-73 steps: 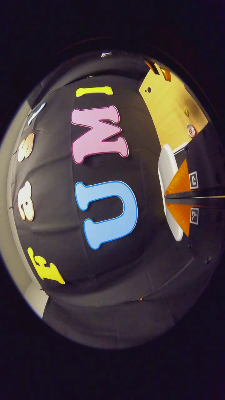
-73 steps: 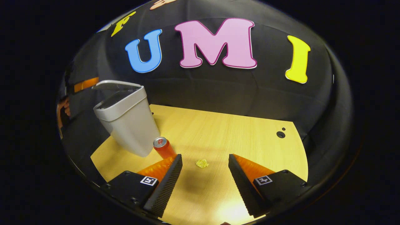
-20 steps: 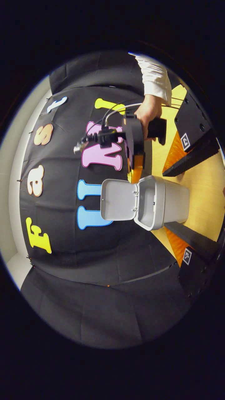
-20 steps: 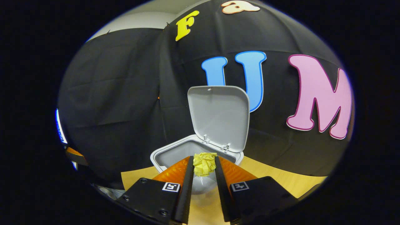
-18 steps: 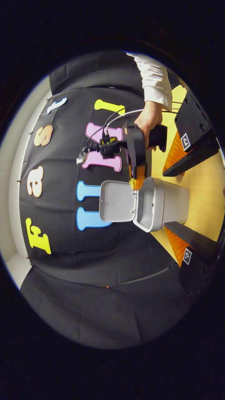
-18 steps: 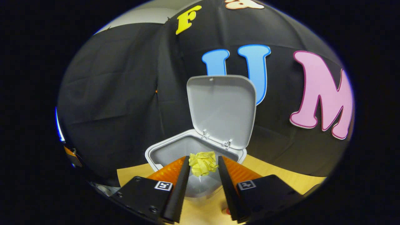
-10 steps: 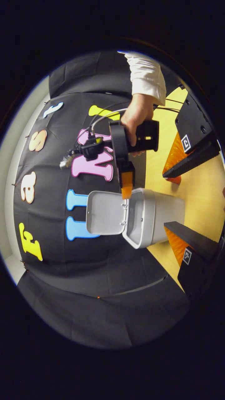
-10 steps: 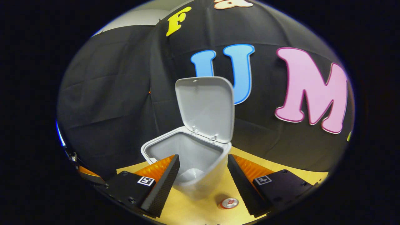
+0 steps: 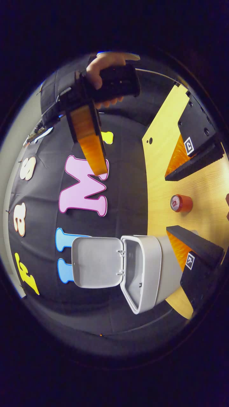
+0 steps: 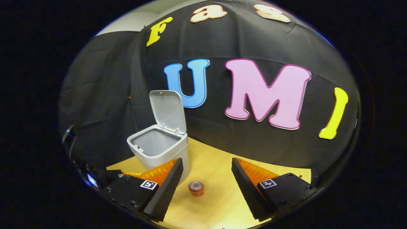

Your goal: Press the lid of the desktop garbage bin to open it, pick up the crumpled paper on the desktop and throw it into the bin, then pick up the pop can on the desktop and drop it into the bin, and finally close the garbage bin lid.

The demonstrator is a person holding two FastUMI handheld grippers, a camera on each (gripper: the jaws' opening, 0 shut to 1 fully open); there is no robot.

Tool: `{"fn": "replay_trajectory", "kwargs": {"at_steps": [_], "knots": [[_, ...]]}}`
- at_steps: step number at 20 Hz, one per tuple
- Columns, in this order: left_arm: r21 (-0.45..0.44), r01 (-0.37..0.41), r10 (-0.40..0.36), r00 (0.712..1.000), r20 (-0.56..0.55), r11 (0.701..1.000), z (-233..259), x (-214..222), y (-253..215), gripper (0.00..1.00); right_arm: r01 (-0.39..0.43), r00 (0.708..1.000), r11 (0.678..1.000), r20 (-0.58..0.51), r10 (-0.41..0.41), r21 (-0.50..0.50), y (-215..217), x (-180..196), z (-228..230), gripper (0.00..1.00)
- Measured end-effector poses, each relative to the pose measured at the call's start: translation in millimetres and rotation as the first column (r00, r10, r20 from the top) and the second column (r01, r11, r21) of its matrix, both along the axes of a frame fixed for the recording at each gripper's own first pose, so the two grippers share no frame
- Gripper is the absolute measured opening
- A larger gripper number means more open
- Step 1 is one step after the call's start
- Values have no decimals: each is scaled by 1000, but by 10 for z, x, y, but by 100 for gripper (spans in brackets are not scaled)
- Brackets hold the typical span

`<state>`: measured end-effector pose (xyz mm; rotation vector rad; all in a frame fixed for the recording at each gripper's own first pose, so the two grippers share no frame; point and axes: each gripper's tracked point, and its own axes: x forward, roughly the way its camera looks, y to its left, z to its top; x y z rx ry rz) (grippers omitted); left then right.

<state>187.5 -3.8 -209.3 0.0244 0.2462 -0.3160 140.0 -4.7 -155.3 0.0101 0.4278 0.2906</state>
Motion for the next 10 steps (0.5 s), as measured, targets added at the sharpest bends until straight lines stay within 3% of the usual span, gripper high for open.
{"fn": "replay_trajectory", "kwargs": {"at_steps": [5, 10], "knots": [[-7, -1, 0, 998, -70, 1000, -508, 437, -148, 96, 100, 992, 993, -65, -104, -62, -522, -309, -205, 99], [-20, -19, 17, 995, -102, 1000, -812, 857, -208, 96, 176, 976, 983, -118, -181, -54, -727, -431, -379, 99]]}}
